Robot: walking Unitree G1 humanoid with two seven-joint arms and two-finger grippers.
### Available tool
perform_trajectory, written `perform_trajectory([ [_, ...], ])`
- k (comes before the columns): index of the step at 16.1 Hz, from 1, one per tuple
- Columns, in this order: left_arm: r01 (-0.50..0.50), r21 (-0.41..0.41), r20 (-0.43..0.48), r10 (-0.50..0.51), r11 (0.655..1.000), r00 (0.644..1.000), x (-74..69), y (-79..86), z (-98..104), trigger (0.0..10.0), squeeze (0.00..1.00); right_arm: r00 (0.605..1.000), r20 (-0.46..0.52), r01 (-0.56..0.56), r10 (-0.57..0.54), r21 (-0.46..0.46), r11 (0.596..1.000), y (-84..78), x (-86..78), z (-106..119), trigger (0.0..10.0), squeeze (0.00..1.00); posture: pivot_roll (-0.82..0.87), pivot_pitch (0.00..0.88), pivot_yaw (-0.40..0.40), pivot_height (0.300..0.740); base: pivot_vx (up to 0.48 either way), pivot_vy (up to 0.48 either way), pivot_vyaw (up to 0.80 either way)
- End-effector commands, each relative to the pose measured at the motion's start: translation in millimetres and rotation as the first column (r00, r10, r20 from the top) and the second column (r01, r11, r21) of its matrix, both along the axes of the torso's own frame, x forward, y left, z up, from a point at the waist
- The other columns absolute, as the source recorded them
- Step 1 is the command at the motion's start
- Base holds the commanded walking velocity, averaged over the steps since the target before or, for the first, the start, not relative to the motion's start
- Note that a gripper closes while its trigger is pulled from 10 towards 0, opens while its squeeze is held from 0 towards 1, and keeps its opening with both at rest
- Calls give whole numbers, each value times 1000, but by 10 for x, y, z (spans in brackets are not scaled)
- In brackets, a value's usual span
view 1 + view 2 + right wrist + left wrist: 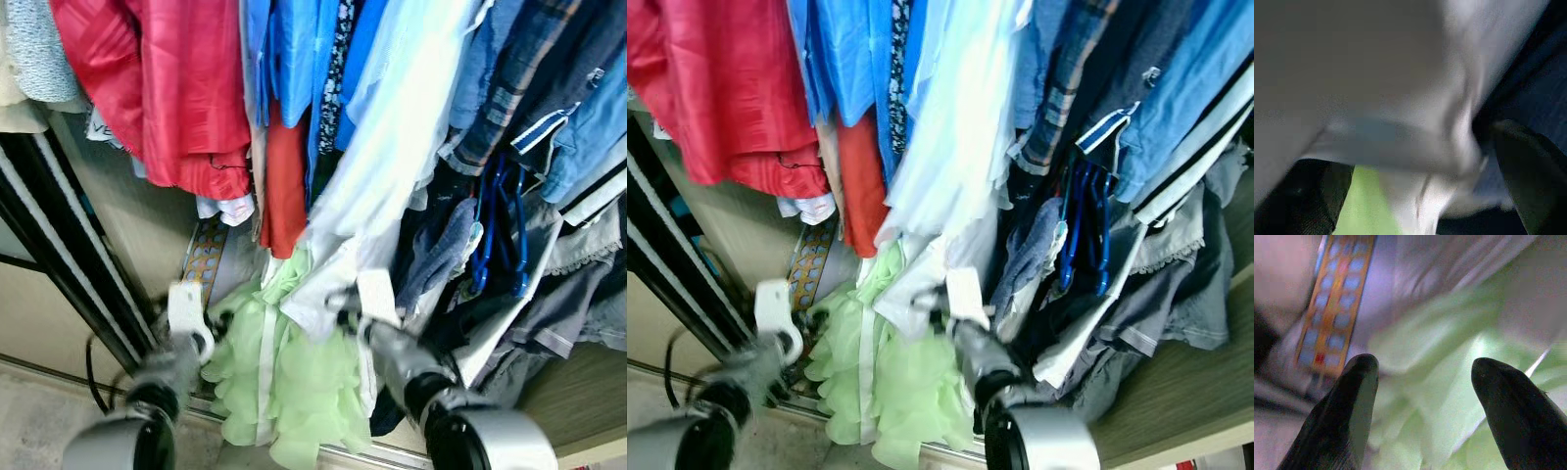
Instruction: Clean up the room
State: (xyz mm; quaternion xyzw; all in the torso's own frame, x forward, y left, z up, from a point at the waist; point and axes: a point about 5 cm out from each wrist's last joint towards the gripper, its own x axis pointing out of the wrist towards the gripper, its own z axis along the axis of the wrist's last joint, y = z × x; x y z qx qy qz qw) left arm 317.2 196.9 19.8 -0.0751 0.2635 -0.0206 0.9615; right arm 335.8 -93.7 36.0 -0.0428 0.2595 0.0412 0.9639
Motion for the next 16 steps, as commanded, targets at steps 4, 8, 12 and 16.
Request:
perform_trajectory([
  [4, 71, -7, 174, -69, 997, 982, -7, 184, 167, 10000, 0, 988, 156, -16, 14, 10, 1000, -96, 169, 261, 10000, 0, 60, 0, -73, 740, 0, 0, 0],
  [8, 186, 35, 291, -188, 982, 938, -367, 151, 160, 10000, 0, 961, 266, -61, 72, -49, 997, -250, 33, 254, 10000, 0, 69, 0, -80, 740, 0, 0, 0],
  [12, 208, 61, 369, -216, 976, 904, -819, 94, 328, 10000, 0, 899, 399, -139, 180, -129, 982, -600, -392, 423, 10000, 0, 40, 0, -57, 740, 0, 0, 0],
  [16, 181, 81, 420, -199, 980, 886, -958, 154, 517, 10000, 0, 894, 444, -13, 62, -112, 994, -713, -582, 417, 10000, 0, 43, 0, -58, 740, 0, 0, 0],
])
